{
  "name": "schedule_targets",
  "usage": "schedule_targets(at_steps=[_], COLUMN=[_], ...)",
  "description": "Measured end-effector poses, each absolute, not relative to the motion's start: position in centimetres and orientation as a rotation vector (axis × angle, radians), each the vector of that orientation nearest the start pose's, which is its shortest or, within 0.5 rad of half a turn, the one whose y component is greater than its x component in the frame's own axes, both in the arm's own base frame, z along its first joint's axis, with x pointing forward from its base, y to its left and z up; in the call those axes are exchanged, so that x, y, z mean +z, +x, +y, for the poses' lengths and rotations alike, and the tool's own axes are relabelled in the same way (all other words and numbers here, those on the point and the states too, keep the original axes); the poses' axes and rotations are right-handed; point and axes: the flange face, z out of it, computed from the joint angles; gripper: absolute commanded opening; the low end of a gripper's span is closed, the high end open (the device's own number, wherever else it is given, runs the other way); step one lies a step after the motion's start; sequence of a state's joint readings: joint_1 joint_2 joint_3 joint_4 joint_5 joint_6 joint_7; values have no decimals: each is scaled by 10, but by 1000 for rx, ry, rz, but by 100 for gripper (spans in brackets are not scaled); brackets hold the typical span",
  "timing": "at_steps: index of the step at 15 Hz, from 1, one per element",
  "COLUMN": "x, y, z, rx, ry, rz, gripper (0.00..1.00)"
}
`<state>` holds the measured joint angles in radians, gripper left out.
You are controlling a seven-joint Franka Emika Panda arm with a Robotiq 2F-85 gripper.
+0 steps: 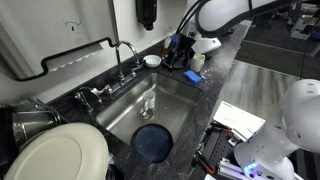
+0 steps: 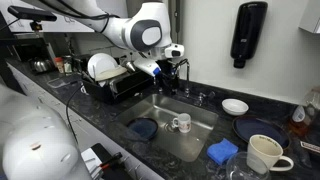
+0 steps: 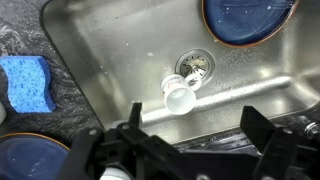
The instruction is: Remove the cup from the sink
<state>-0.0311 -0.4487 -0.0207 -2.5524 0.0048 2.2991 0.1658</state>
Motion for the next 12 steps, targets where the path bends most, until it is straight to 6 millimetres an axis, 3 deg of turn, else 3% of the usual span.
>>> schedule_targets(at_steps=[5, 8, 12], x=[442, 438, 427], y=[417, 415, 406], z=[-16, 24, 76], rx=[-302, -292, -293], ry=[-3084, -3079, -3074], rz=[331, 403, 669], gripper=[100, 100, 100])
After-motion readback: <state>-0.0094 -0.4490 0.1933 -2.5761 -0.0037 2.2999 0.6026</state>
